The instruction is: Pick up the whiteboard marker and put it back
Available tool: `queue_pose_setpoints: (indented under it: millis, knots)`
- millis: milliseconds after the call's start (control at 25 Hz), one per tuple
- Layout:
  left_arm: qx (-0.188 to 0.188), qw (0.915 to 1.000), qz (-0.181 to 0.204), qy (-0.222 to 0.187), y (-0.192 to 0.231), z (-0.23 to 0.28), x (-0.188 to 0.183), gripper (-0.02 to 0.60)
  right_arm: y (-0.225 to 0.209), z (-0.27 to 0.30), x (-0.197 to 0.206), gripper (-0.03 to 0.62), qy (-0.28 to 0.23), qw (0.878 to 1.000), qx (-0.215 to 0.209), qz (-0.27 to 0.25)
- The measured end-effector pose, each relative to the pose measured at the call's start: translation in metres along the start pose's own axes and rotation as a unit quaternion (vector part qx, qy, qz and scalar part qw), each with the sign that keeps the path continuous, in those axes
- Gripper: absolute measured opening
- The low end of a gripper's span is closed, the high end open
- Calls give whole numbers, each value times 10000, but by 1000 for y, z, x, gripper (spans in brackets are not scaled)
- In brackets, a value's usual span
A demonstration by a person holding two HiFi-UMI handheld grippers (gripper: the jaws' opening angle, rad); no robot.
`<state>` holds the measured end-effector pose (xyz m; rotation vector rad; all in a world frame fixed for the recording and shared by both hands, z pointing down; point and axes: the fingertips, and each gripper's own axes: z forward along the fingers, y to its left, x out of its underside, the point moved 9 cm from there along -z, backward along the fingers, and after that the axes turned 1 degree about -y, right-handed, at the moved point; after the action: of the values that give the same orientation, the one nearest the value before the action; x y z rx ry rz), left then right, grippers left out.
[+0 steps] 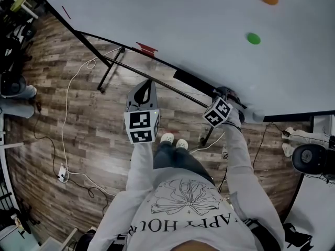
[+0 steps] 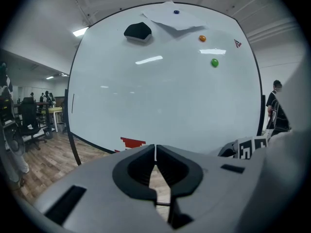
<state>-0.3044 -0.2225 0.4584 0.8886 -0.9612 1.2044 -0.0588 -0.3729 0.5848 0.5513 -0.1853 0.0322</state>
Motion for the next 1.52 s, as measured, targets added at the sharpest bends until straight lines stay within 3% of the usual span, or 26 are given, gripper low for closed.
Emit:
queue_pose_setpoints:
  millis: [520, 640, 760, 880, 1080, 1280, 1520]
  knots:
    - [-46, 10000, 33, -80, -1, -8, -2, 11, 1, -12, 2, 67, -368, 9975, 378, 462]
    - [9, 9999, 41, -155, -5, -9, -7, 11, -4, -28, 3, 67, -662, 9921, 652, 848]
    - [129, 9996, 59, -231, -14, -9, -13, 11, -14, -52, 10, 67, -1123, 9780, 938, 1489]
    - [294, 9990, 91, -310, -27, -7, -19, 11, -26, -82, 19, 67, -1664, 9520, 1265, 2238]
    - [611, 9970, 210, -433, -54, -2, -31, 11, -43, -132, 35, 67, -2537, 8922, 1732, 3311]
    - [953, 9935, 317, -538, -84, 4, -41, 11, -53, -166, 63, 67, -3187, 8209, 2063, 4266]
    - [1304, 9882, 426, -686, -118, 9, -53, 11, -58, -198, 102, 67, -3707, 7392, 2566, 5003]
